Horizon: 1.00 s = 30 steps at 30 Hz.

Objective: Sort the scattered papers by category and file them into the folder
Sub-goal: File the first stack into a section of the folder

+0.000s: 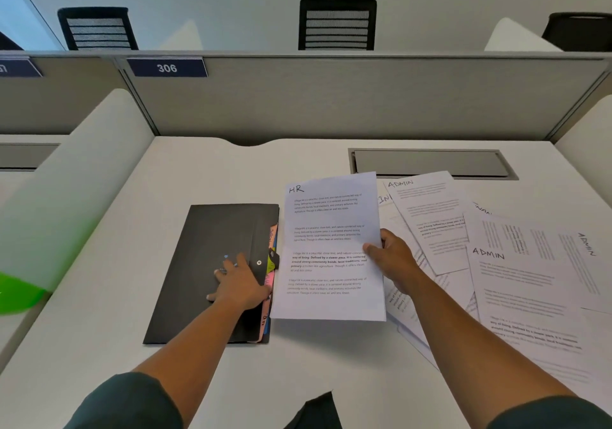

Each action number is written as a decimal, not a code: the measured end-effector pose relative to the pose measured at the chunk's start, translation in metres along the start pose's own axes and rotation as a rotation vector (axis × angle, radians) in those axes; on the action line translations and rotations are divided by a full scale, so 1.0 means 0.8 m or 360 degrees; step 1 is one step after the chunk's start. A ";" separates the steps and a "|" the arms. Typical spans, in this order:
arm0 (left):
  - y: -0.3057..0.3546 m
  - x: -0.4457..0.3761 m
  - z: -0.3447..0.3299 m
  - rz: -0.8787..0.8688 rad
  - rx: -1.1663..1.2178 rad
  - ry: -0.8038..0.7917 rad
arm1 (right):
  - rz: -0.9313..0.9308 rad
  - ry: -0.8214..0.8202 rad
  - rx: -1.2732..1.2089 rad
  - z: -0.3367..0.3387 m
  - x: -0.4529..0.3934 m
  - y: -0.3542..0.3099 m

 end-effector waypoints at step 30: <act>0.035 0.029 0.008 -0.0277 -0.0991 0.0605 | -0.0052 -0.0035 -0.0032 -0.008 -0.008 0.018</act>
Point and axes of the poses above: each hand's wrist, its own x-axis away from the middle knuckle, its own z-axis out of the back of the hand, y = z × x, the point moved 3 cm from there along -x, towards the middle knuckle, and after that the axes turned 5 degrees about -z, right-handed, at the moved point
